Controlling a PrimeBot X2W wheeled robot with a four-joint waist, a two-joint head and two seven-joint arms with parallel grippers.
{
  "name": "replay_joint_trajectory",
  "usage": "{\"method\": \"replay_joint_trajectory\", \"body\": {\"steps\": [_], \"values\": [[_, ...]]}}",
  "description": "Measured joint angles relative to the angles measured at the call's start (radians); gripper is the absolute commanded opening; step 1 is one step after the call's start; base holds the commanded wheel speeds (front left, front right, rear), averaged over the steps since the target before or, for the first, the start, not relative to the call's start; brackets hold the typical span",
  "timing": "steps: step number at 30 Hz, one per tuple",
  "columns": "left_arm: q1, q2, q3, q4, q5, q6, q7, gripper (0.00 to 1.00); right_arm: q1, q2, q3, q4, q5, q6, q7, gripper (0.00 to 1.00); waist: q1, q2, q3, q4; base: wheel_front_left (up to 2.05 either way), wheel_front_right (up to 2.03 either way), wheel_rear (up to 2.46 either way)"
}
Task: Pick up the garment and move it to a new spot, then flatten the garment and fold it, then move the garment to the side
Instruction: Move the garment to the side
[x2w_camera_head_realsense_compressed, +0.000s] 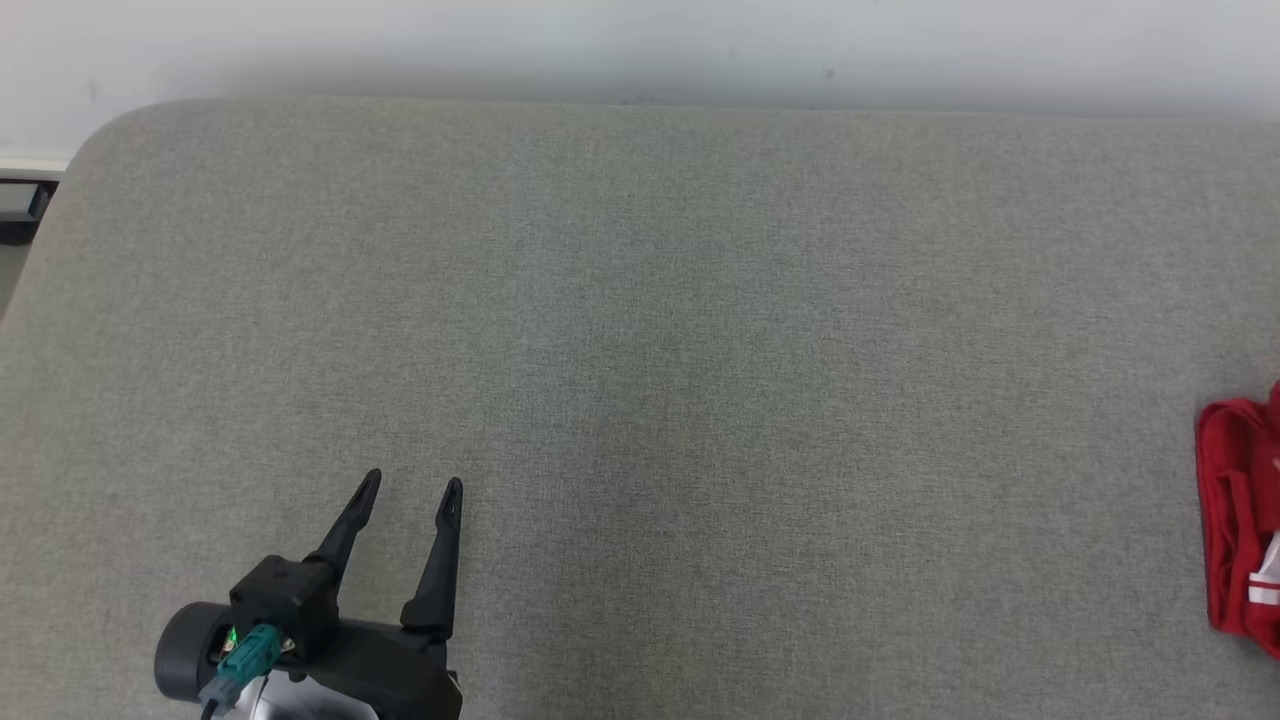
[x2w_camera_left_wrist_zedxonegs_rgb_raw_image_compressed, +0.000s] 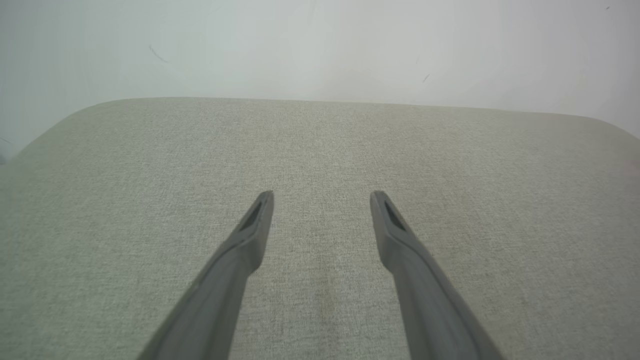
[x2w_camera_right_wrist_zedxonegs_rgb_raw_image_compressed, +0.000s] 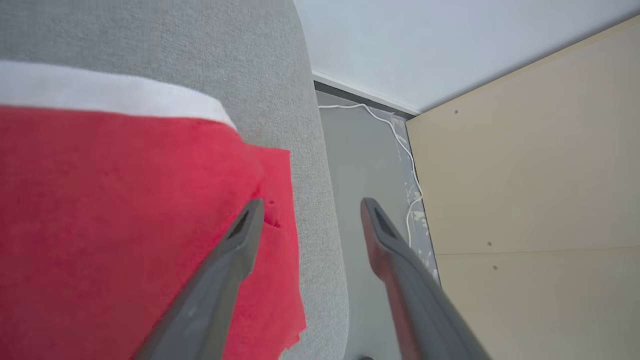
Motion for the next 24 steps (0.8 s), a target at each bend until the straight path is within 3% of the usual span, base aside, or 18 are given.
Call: {"method": "replay_joint_trajectory", "body": {"steps": [8,13,15,19,24], "values": [[0.000,0.002,0.008,0.003,0.000,0.000,0.000,1.00,-0.078,0.026,0.011,0.093,0.035,0.026,-0.122,1.00,0.0000,0.0000,0.003,0.006,0.00,0.00,0.00],[-0.001,0.001,0.016,0.010,0.000,0.002,-0.010,1.00,-0.130,0.093,0.003,0.101,0.097,0.044,-0.235,1.00,0.0000,0.0000,-0.009,-0.001,0.00,0.00,0.00],[-0.001,0.000,0.021,0.010,0.001,0.009,-0.020,1.00,-0.147,0.126,0.000,0.094,0.140,0.066,-0.280,1.00,-0.0001,-0.0001,-0.016,-0.004,0.00,0.00,0.00],[0.000,0.002,0.035,0.010,0.004,0.011,-0.038,1.00,-0.134,0.216,0.023,0.054,0.165,0.087,-0.382,1.00,-0.0001,-0.0001,-0.034,-0.013,0.00,0.00,0.00],[0.004,0.006,0.046,0.016,0.004,0.018,-0.060,1.00,-0.070,0.321,0.050,-0.030,0.179,0.088,-0.507,1.00,-0.0001,-0.0002,-0.063,-0.028,0.00,0.00,0.00]]}}
